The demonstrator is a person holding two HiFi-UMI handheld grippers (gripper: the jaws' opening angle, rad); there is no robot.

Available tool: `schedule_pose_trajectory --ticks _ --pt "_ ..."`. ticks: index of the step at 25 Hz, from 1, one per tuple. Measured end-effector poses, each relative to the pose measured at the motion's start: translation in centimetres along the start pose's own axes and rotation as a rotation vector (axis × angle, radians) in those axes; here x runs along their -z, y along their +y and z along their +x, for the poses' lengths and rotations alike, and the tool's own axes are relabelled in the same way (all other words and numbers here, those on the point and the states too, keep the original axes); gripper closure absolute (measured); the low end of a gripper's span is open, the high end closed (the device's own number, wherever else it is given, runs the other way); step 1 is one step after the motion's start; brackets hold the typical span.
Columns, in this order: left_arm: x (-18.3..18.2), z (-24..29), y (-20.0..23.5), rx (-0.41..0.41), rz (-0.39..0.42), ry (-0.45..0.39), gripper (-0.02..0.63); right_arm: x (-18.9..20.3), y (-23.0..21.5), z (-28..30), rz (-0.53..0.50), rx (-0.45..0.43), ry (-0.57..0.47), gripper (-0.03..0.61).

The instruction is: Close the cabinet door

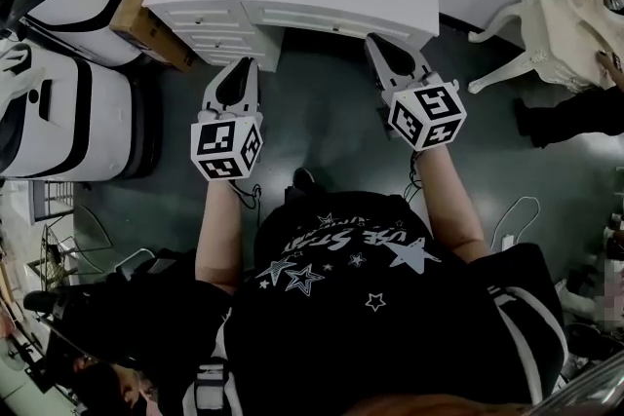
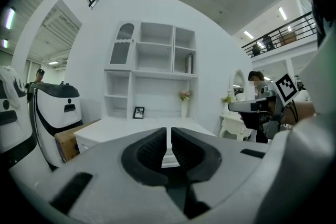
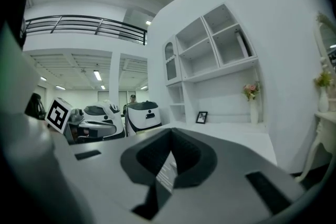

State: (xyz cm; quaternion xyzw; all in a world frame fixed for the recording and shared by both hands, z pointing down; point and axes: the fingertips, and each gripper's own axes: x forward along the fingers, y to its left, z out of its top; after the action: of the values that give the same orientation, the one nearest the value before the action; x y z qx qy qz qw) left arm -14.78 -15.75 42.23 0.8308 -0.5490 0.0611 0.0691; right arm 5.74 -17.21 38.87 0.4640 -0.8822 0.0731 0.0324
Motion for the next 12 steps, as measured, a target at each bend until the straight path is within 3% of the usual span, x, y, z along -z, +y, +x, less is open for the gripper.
schedule_pose_trajectory --ticks 12 --pt "3.8 -5.7 -15.0 -0.027 0.017 0.045 0.578 3.0 -3.7 -13.8 0.018 -0.036 0.036 0.574"
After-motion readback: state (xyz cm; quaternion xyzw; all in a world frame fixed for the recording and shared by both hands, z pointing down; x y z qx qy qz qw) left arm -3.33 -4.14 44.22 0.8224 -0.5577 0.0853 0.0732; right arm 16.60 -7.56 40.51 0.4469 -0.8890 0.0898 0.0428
